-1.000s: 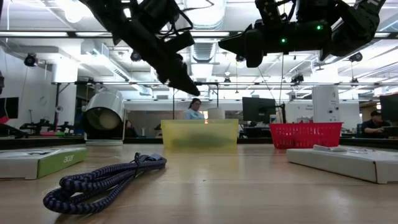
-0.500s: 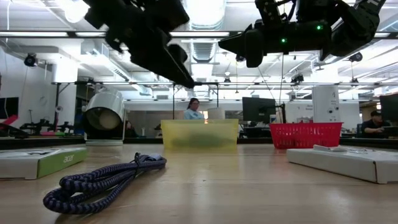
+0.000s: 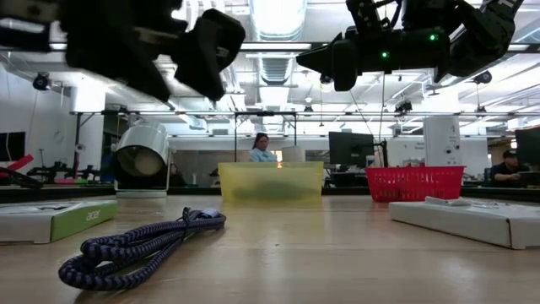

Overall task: Pick and place items into bin
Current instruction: Put the purple charger cable into the yellow bin

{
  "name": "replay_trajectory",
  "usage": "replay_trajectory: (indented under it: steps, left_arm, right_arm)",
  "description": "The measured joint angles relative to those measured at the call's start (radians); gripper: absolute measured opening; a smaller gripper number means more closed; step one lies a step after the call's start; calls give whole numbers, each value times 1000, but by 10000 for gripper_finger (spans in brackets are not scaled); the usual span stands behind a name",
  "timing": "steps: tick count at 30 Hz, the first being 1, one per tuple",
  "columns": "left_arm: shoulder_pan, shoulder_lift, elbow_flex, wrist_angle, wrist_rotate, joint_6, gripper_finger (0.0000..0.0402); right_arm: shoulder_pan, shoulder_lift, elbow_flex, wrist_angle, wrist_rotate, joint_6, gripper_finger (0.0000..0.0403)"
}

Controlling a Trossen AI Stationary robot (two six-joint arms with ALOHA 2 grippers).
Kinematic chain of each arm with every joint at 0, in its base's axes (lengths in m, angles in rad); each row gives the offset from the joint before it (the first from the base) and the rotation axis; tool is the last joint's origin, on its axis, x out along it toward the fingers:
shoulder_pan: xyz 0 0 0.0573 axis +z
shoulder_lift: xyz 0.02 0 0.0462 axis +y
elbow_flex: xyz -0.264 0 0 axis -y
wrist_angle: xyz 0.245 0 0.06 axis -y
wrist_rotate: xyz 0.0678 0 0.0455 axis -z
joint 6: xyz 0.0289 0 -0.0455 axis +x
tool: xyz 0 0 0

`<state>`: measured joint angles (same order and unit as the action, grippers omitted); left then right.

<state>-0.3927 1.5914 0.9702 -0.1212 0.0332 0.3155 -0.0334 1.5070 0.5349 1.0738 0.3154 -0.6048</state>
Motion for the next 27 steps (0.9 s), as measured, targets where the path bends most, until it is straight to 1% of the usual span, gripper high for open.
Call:
replay_trajectory:
  steps: [4, 7, 13, 21, 27]
  left_arm:
    - [-11, 39, -1, -2, 2, 41, 196]
    - [-11, 59, 4, 11, 35, 77, 196]
    - [-9, 109, 5, 39, 60, 158, 196]
    - [6, 220, 72, 53, 90, 196, 196]
    - [14, 254, 93, 17, 140, 215, 196]
  right_arm:
    - [0, 0, 0, 1, 0, 1, 61]
    - [0, 0, 0, 1, 0, 3, 59]
    - [0, 0, 0, -12, 0, 32, 60]
    - [0, 0, 0, -26, 1, 30, 65]
    - [0, 0, 0, -27, 1, 30, 59]
